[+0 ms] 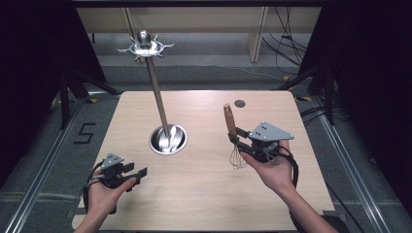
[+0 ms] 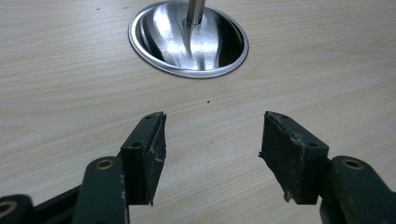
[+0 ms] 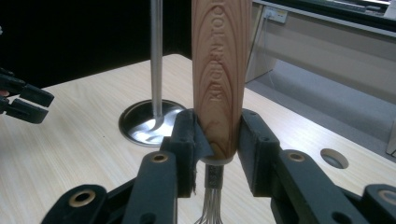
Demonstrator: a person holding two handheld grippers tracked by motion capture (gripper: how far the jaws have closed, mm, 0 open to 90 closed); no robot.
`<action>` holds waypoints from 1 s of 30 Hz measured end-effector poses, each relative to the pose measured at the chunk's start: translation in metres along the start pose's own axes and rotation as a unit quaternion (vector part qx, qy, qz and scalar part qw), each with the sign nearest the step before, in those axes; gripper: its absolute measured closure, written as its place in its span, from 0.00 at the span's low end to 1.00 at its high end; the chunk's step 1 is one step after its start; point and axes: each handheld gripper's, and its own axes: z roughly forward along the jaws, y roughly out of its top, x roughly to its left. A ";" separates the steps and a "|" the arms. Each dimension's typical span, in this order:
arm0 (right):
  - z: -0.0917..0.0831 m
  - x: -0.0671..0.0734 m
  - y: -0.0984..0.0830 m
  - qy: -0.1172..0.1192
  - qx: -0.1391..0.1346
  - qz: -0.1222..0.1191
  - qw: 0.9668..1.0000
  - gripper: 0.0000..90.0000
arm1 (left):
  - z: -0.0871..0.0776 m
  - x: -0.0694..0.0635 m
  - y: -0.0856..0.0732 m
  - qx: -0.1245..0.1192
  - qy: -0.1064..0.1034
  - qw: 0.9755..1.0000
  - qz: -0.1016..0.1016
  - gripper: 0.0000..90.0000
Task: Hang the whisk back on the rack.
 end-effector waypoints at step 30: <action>0.012 0.022 0.003 0.025 0.003 0.004 1.000 0.78 | 0.017 -0.155 0.130 -0.123 -0.228 0.962 0.085 0.48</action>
